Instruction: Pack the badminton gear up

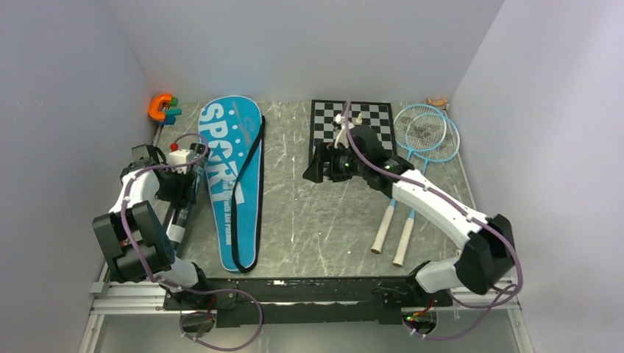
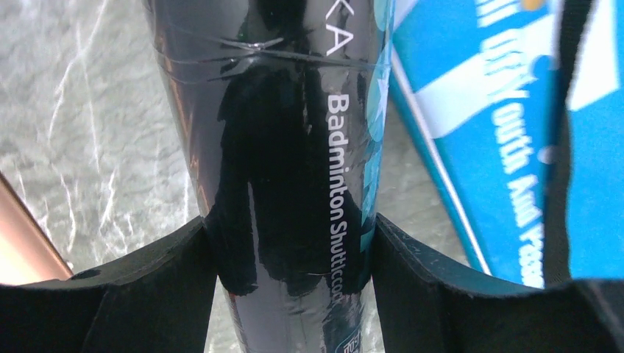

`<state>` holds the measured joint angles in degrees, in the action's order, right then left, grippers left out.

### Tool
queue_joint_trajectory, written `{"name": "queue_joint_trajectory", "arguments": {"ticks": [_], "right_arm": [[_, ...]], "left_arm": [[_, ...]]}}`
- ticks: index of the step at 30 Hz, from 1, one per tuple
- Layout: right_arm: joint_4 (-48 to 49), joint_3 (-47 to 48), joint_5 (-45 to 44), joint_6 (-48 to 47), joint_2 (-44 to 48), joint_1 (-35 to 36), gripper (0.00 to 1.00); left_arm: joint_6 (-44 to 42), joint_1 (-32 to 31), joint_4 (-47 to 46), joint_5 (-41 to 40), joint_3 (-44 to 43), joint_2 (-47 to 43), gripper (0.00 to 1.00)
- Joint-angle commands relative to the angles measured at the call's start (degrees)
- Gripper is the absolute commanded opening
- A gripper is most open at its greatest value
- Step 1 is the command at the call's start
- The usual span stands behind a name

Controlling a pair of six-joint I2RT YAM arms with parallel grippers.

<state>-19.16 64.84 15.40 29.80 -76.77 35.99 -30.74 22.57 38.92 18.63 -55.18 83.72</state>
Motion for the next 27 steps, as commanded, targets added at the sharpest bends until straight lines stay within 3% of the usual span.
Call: {"name": "queue_joint_trajectory", "arguments": {"ticks": [1, 6, 9, 11, 13, 15, 22, 27], "right_arm": [[4.7, -0.5, 0.6, 1.2, -5.3, 0.9, 0.83], [6.7, 2.5, 1.1, 1.1, -13.2, 2.4, 0.81], [7.5, 4.4, 1.4, 1.5, -17.2, 2.8, 0.79], [7.9, 5.2, 1.8, 1.7, -19.0, 3.2, 0.78], [8.2, 5.3, 1.8, 1.8, -19.7, 3.3, 0.77], [8.3, 5.3, 1.8, 1.7, -19.9, 3.3, 0.77], [6.8, 4.8, 0.3, 1.1, -18.1, 2.9, 0.82], [6.3, 2.2, -0.4, 1.7, -12.7, 0.7, 0.87]], "left_arm": [[6.7, 1.5, -5.3, -9.5, 1.1, 1.5, 0.14], [8.1, 1.6, -6.4, -11.0, 1.6, 3.9, 0.25], [7.8, 1.7, -6.3, -11.9, 1.6, 5.1, 0.54], [7.5, 1.6, -5.7, -12.0, 1.6, 4.8, 0.62], [7.0, 1.0, -5.9, -12.2, 2.1, 2.7, 0.86], [7.0, -0.1, -5.0, -11.7, 1.7, -0.1, 0.97], [10.0, -7.9, 3.1, -10.4, -7.1, -8.9, 0.99], [11.3, -19.7, 7.0, -5.4, -14.5, -12.1, 0.99]]}}
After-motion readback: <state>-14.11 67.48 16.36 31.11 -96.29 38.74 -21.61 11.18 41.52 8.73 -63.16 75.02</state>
